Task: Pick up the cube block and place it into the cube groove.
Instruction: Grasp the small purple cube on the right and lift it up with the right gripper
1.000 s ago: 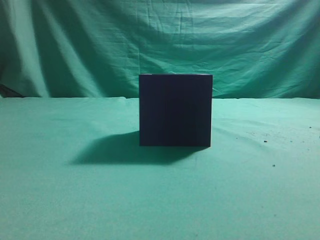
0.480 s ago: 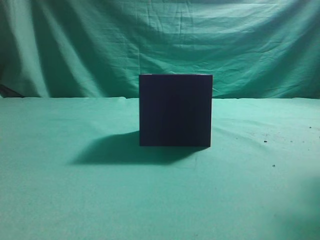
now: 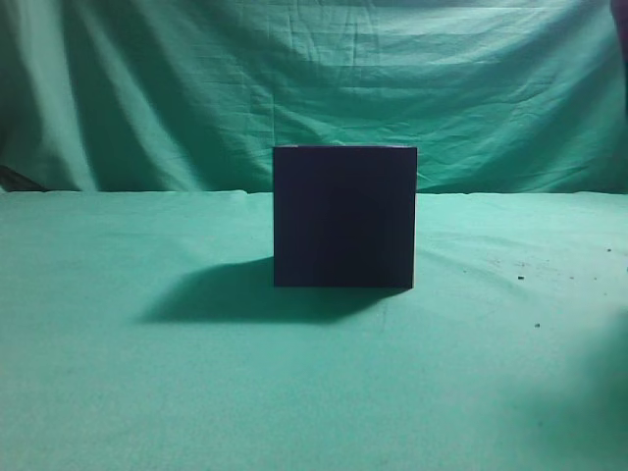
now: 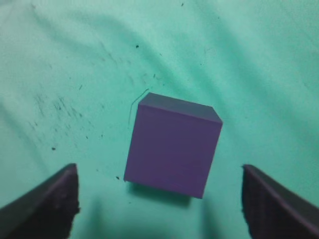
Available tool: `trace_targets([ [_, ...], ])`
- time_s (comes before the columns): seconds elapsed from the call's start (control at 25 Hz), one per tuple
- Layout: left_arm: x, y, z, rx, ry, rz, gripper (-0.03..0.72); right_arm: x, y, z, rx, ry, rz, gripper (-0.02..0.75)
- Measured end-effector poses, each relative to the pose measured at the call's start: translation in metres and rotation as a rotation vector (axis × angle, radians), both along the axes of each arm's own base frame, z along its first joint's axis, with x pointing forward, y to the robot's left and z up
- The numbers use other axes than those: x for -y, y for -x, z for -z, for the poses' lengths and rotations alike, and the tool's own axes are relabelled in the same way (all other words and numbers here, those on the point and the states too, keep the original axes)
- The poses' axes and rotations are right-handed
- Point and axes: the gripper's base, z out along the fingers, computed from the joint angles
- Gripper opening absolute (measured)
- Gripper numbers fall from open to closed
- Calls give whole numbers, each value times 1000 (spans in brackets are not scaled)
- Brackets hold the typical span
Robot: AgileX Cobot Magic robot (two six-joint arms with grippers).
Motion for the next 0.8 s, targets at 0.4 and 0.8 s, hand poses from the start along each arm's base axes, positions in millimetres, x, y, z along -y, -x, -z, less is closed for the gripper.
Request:
trace_targets([
  [0.4,0,0,0,0,0,0,0,0,-11,22,-58,25,71,595],
  [0.8,0,0,0,0,0,0,0,-1,-20,41,-99,43,93,595],
])
